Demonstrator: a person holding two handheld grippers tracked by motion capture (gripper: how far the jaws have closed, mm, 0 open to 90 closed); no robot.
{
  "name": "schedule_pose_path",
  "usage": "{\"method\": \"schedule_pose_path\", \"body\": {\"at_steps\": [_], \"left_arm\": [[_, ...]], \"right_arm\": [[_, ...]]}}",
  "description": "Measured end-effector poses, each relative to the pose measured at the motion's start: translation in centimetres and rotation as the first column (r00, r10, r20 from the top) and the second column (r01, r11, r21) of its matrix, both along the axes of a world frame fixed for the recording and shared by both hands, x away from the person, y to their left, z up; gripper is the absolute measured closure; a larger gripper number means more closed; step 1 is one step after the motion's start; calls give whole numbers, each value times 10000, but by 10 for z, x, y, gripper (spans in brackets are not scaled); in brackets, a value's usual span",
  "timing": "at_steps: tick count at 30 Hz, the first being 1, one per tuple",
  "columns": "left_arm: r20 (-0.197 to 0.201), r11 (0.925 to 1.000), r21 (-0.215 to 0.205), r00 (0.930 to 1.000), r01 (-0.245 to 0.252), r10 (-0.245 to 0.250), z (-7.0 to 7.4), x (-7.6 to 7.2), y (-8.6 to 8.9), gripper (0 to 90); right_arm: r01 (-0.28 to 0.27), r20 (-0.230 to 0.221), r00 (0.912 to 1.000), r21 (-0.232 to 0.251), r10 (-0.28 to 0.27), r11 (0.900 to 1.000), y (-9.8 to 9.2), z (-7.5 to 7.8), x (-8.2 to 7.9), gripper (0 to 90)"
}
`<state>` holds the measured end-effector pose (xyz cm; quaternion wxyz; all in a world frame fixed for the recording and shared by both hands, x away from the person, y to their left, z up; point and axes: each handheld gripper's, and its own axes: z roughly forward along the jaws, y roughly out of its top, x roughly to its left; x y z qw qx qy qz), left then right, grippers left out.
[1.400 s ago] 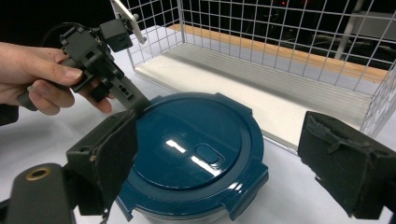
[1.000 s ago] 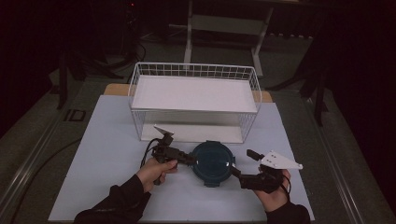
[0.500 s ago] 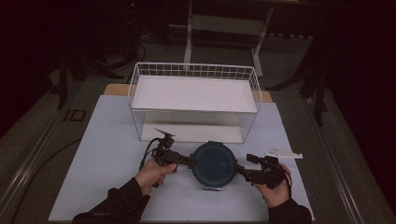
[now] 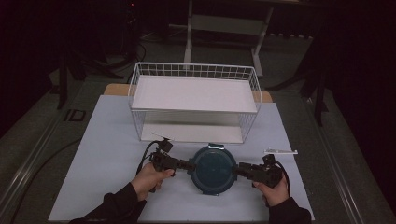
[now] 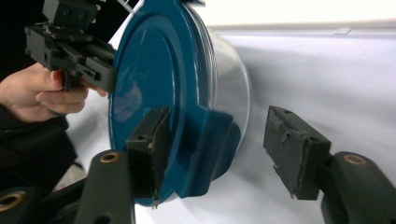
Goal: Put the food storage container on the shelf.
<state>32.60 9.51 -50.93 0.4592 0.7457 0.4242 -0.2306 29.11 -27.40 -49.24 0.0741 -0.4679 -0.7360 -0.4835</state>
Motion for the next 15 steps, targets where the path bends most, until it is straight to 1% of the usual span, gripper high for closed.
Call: {"method": "schedule_pose_path", "body": {"at_steps": [3, 6, 8, 12, 14, 15], "left_arm": [[100, 10000, -58, 9999, 31, -31, -1, -2, 1, 575], [138, 9999, -98, 9999, 39, -37, -1, -4, 2, 576], [187, 9999, -111, 9998, 30, -28, -2, -5, 2, 577], [209, 9999, -148, 9998, 7, -3, -2, -6, 2, 577], [200, 9998, -180, 9998, -33, 37, -3, -7, 3, 577], [200, 9998, -180, 9998, -33, 37, -3, -7, 3, 577]], "right_arm": [[-214, -303, 9993, 111, 217, 9997, -1, -4, 0, 443], [-384, -636, 9971, 443, 412, 9983, -2, -7, 0, 470], [-489, -744, 9958, 503, 526, 9975, -1, -9, -1, 488], [-488, -899, 9944, 674, 548, 9965, 1, -12, -2, 504], [-558, -970, 9932, 899, 645, 9944, 0, -12, -2, 554], [-558, -970, 9932, 899, 645, 9944, 0, -12, -2, 554]]}}
